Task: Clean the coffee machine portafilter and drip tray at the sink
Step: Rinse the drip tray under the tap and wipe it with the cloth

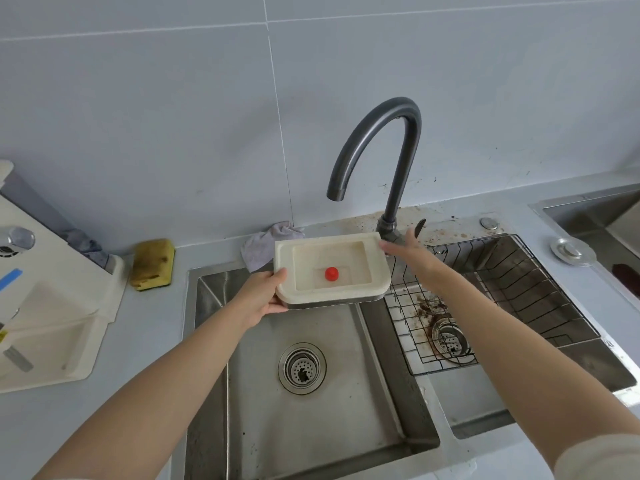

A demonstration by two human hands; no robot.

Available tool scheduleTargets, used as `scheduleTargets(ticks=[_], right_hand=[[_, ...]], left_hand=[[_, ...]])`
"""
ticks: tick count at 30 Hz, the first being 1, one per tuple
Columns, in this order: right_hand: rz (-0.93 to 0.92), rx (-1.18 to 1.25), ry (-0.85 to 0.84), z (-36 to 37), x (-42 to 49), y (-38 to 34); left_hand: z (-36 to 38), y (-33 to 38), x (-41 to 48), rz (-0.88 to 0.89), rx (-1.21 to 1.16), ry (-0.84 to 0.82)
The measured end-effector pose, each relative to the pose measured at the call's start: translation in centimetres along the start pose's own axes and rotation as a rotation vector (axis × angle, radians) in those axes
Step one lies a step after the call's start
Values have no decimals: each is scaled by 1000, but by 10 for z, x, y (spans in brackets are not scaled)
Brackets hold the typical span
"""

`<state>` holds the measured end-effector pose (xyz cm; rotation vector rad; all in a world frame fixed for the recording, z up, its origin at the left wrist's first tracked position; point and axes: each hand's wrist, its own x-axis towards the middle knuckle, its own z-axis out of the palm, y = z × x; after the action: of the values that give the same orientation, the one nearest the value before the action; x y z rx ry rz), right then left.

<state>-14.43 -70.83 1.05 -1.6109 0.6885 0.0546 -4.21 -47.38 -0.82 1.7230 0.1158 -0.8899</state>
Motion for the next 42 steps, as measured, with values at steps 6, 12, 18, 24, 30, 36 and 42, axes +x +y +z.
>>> scheduleTargets(ticks=[6,12,18,24,30,36,42], right_hand=[[-117,-221,-217,27,-23,22],[-290,-278,-210,51,-30,37],[-239,-222,-207,69,-35,49],[-180,-147,-230,82,-48,61],[-92,-39,-321,85,-62,77],[5,-12,-324,85,-64,92],[99,48,-379,87,-70,95]], left_hand=[[-17,-2,-11,-2,13,4],[-34,-9,-25,-8,39,22],[-48,-21,-46,82,96,39],[-60,-38,-66,186,237,-37],[-62,-51,-80,223,269,-106],[-55,-57,-85,237,328,-34],[-50,-54,-82,269,360,28]])
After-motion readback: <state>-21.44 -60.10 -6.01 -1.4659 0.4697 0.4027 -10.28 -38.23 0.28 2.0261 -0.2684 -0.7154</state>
